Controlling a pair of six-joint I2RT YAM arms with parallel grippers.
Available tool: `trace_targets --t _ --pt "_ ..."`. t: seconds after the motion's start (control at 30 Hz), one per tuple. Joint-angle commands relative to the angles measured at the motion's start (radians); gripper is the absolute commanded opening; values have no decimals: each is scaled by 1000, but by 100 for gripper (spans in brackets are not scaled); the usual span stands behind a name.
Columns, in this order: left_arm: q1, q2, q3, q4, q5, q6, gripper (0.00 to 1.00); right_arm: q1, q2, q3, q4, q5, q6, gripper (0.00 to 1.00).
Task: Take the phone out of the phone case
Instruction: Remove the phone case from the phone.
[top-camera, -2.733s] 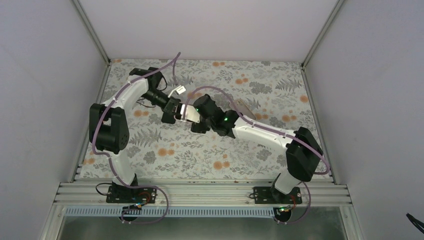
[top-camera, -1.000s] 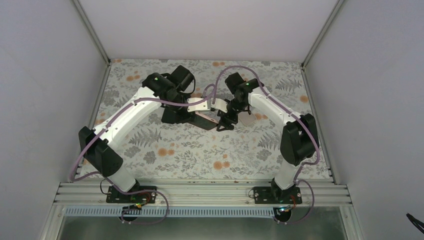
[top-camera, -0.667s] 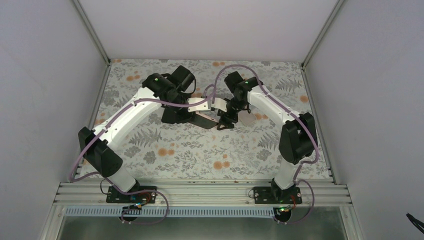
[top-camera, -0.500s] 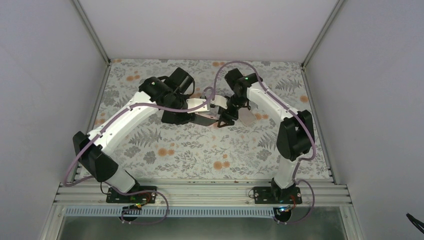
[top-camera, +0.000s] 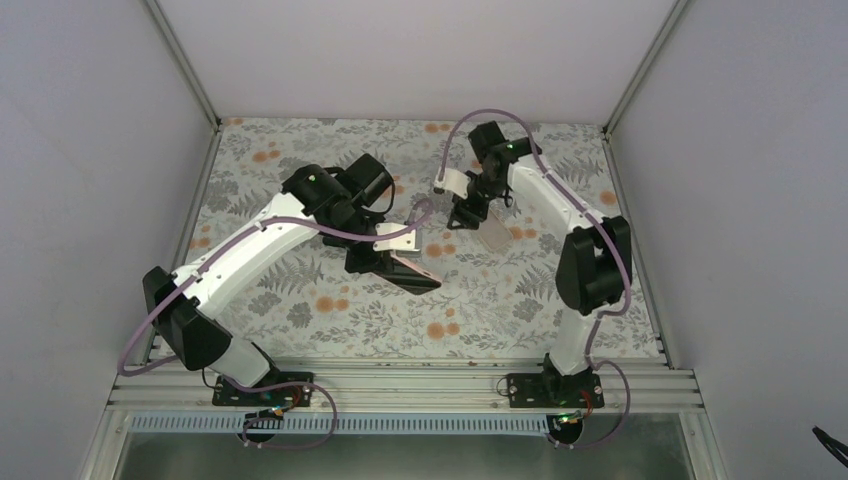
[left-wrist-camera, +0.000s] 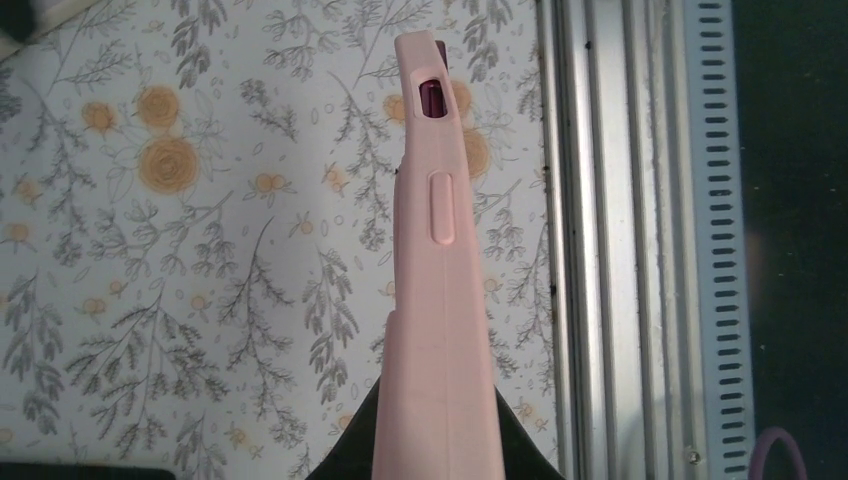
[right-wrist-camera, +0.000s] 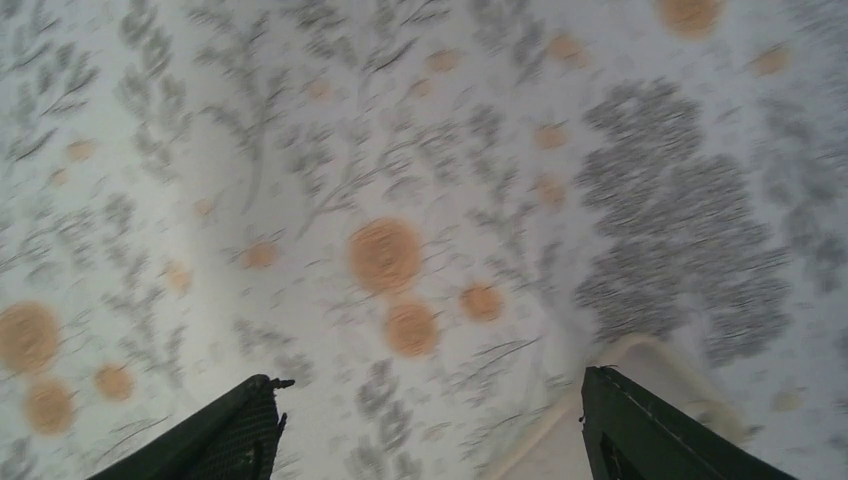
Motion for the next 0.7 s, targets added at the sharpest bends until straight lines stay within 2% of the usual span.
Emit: trace_targets --t 0.0,0.27,0.67 --pt "24 1 40 56 -14 16 2 38 -153 -151 -43 -42 -27 74" --pt "47 17 66 68 5 28 2 115 -313 -282 -50 -165 19 74" --pt "64 12 65 66 -5 25 2 131 -327 -302 -49 -176 25 71"
